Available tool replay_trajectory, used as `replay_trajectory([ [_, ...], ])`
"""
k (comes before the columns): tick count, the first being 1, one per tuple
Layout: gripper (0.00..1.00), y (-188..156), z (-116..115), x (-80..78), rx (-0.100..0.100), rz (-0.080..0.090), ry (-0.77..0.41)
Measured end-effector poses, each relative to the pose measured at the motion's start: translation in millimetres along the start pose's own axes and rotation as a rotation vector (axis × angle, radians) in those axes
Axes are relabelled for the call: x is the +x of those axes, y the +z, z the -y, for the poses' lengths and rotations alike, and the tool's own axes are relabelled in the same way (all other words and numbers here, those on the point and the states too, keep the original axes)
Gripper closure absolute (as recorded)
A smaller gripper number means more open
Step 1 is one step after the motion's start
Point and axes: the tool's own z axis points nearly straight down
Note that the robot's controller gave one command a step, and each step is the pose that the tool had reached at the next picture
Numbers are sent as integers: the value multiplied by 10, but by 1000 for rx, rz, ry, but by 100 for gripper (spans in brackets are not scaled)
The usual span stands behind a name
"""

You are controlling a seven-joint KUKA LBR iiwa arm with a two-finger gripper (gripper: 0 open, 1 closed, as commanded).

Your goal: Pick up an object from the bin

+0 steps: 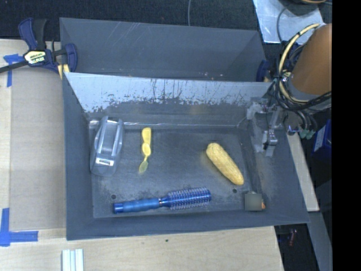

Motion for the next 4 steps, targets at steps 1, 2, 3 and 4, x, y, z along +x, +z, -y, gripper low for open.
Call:
replay_trajectory([
  [1,0,126,-51,32,2,7,52],
  [2,0,195,-641,212,1,3,-23],
  [3,0,731,-639,191,1,5,49],
  [4,0,968,-641,261,-1,7,155],
])
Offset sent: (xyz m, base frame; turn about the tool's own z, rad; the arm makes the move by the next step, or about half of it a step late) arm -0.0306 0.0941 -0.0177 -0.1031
